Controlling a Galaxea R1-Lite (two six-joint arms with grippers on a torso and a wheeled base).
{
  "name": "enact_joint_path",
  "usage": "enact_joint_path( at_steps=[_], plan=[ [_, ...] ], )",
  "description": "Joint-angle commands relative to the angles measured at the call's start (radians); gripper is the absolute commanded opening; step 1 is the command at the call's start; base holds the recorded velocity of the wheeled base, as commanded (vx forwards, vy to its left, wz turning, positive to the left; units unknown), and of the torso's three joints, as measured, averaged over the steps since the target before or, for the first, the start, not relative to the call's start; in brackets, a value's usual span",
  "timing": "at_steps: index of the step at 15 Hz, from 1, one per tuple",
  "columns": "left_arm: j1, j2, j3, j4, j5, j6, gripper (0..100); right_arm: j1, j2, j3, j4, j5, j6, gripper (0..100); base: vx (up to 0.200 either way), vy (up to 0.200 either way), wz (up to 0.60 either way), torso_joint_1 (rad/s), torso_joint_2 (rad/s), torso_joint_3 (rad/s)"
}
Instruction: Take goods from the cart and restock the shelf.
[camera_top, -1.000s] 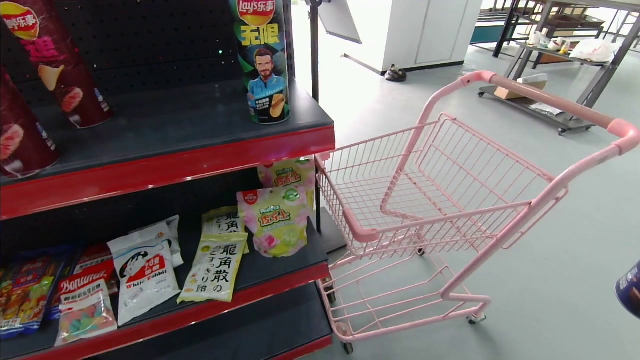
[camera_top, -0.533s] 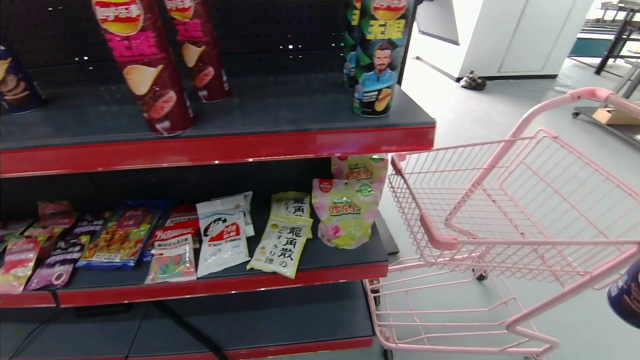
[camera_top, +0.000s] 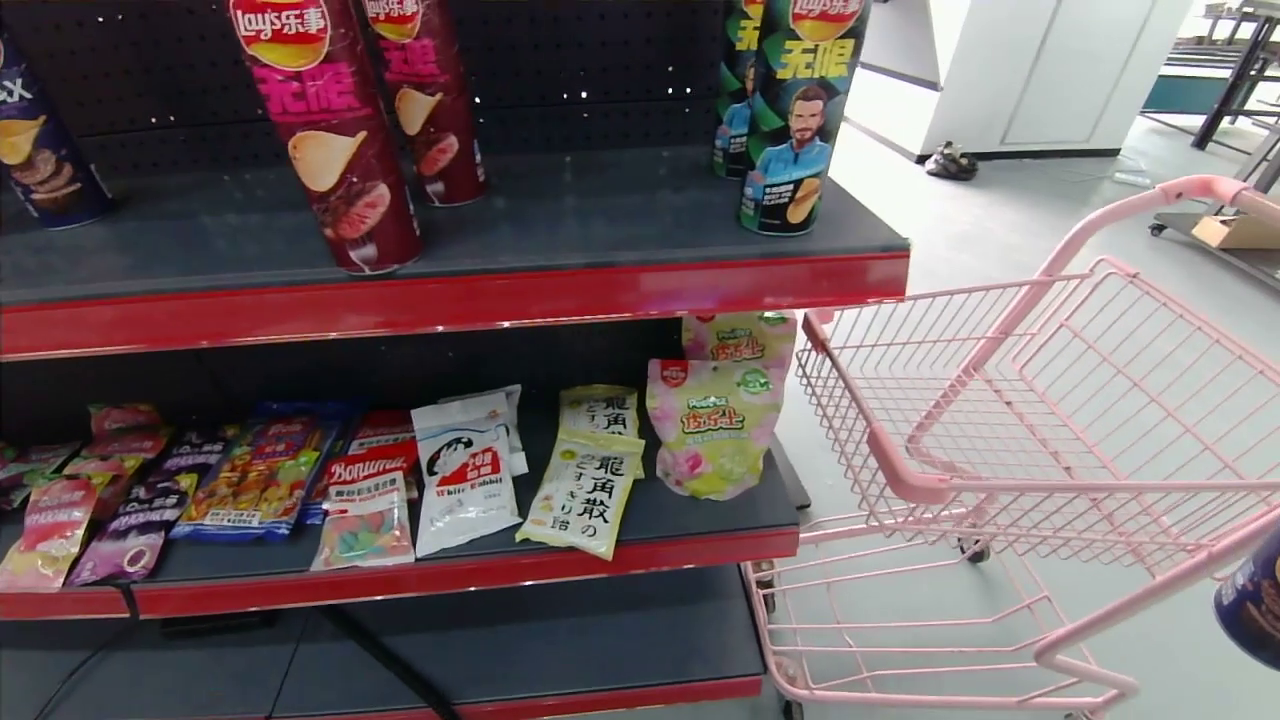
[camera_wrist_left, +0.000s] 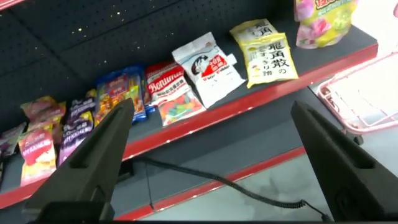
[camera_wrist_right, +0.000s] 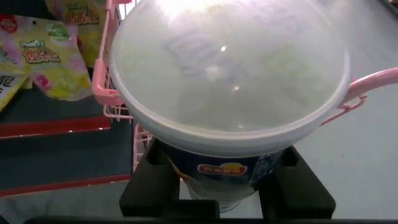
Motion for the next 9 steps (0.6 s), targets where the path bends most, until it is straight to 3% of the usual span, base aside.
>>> enact_joint_path(
  at_steps=[1,7,9],
  plan=[
    [-0.001,0.0,-0.005,0.001,0.001,0.0,100,-0.001,-0.01,0.004,0.0,0.0,0.0,0,0.0,0.2,0.0,0.012,0.01,-0.002],
    [-0.001,-0.027,-0.008,0.001,0.001,0.0,100,0.0,-0.05,0.021,0.007,0.0,-0.003,0,0.0,0.2,0.0,0.013,0.0,0.005],
    [-0.001,-0.03,-0.01,0.001,0.001,0.002,100,-0.001,-0.053,0.028,0.006,-0.003,-0.012,0,0.0,0.0,0.0,0.0,0.0,0.0]
  ],
)
